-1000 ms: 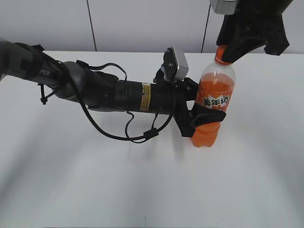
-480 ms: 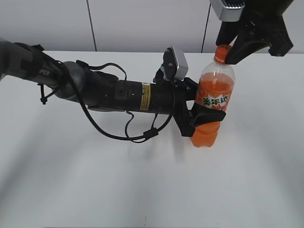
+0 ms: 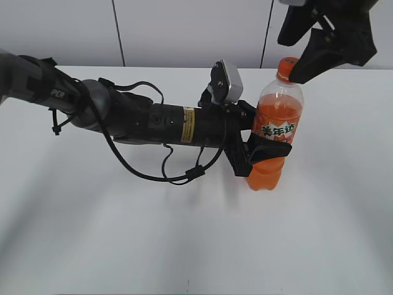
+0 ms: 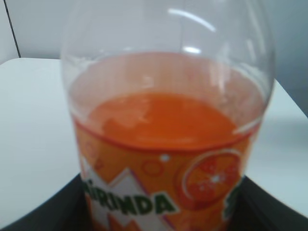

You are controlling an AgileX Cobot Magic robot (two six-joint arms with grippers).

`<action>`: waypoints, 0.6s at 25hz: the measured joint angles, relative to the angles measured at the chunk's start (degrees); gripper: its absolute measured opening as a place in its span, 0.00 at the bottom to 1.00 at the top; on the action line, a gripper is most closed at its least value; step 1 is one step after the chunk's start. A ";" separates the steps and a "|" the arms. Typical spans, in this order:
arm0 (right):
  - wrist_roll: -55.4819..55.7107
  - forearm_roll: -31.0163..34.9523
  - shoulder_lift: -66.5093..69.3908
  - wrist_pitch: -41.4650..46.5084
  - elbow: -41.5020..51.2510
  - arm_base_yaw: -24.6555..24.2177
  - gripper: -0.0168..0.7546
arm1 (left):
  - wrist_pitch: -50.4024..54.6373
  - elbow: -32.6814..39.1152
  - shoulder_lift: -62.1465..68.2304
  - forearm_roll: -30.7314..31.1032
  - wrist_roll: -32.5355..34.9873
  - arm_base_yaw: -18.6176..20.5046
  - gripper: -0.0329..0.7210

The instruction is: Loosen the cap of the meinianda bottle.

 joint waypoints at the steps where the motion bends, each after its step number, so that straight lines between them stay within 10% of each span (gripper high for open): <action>1: 0.46 0.00 -0.51 0.00 0.00 0.00 0.69 | 0.00 0.00 0.00 0.00 0.00 0.00 0.61; 7: 16.19 0.88 -4.88 0.07 0.00 0.00 0.70 | 0.00 0.00 0.00 0.00 0.00 0.00 0.61; 15: 77.47 -0.39 -5.43 -2.99 0.00 0.00 0.70 | 0.00 0.00 0.00 0.00 0.00 0.00 0.61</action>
